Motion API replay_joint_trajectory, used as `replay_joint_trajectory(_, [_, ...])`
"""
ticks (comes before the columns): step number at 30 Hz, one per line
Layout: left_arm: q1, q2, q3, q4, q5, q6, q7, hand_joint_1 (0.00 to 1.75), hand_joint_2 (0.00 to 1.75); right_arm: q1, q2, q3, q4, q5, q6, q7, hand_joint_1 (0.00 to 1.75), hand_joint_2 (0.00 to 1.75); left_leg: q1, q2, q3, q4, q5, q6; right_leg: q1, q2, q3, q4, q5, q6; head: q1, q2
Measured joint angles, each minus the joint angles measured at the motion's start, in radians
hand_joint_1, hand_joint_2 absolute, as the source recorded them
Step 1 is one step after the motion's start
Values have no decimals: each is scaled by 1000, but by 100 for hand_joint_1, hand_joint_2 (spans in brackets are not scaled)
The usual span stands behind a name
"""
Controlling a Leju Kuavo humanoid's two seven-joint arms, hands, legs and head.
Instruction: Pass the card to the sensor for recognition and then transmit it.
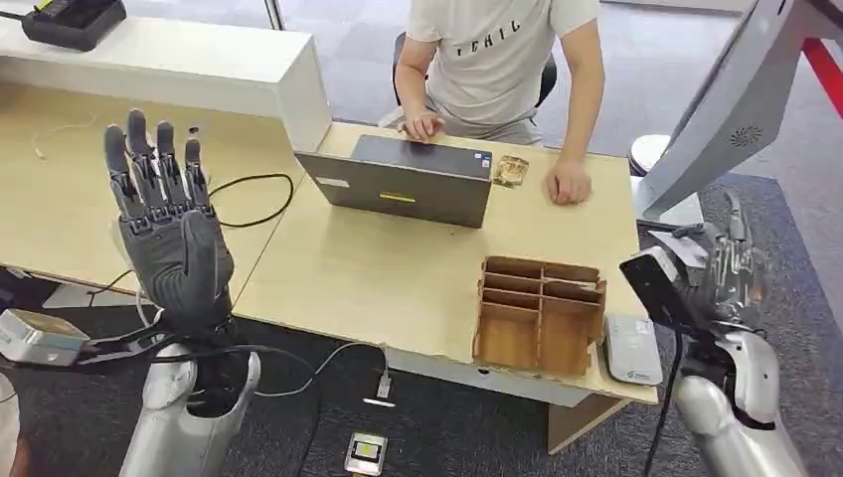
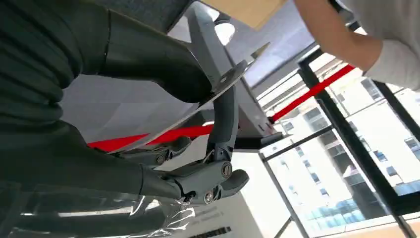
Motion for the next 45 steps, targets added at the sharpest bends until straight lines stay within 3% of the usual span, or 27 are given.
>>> replay_joint_trajectory(4, [17, 18, 0, -22, 5, 47, 0, 7, 175, 126, -43, -63, -89, 7, -13, 15, 175, 175, 0, -1, -1, 0, 0, 0, 0, 0, 0, 0, -1, 1, 0, 0])
replay_joint_trajectory(12, [32, 48, -1, -61, 2, 95, 0, 9, 175, 260, -57, -89, -174, 56, -14, 22, 175, 175, 0, 0, 0, -1, 0, 0, 0, 0, 0, 0, -1, 0, 0, 0])
replay_joint_trajectory(23, [42, 60, -1, -105, -18, 137, 0, 9, 175, 284, -58, -89, -168, 151, 12, 31, 175, 175, 0, 0, -1, -1, 0, 0, 0, 0, 0, 0, 0, 0, 0, 0])
replay_joint_trajectory(28, [44, 61, -1, -114, -20, 130, 0, 9, 175, 267, -54, -61, -128, 264, 36, 48, 175, 175, 0, 0, -1, -1, 0, 0, 0, 0, 0, 0, 0, 0, 0, 0])
replay_joint_trajectory(36, [42, 60, -1, -126, -39, 132, 0, 10, 175, 233, -45, -19, -73, 295, 52, 60, 175, 175, 0, 0, -1, -1, 0, 0, 0, 0, 0, 0, 0, 0, 0, 0])
replay_joint_trajectory(40, [34, 64, -2, -156, -104, 181, 0, 3, 175, 215, -40, -7, -44, 291, 64, 52, 175, 175, 0, 0, -1, -1, 0, 0, 0, 0, 0, 0, 0, 0, 0, 0])
replay_joint_trajectory(45, [12, 100, -16, -209, -157, 259, 0, 0, 175, 194, -38, 9, -9, 283, 68, 40, 175, 175, 0, 0, -1, -1, 0, 0, 0, 0, 0, 0, 0, 0, 0, 0])
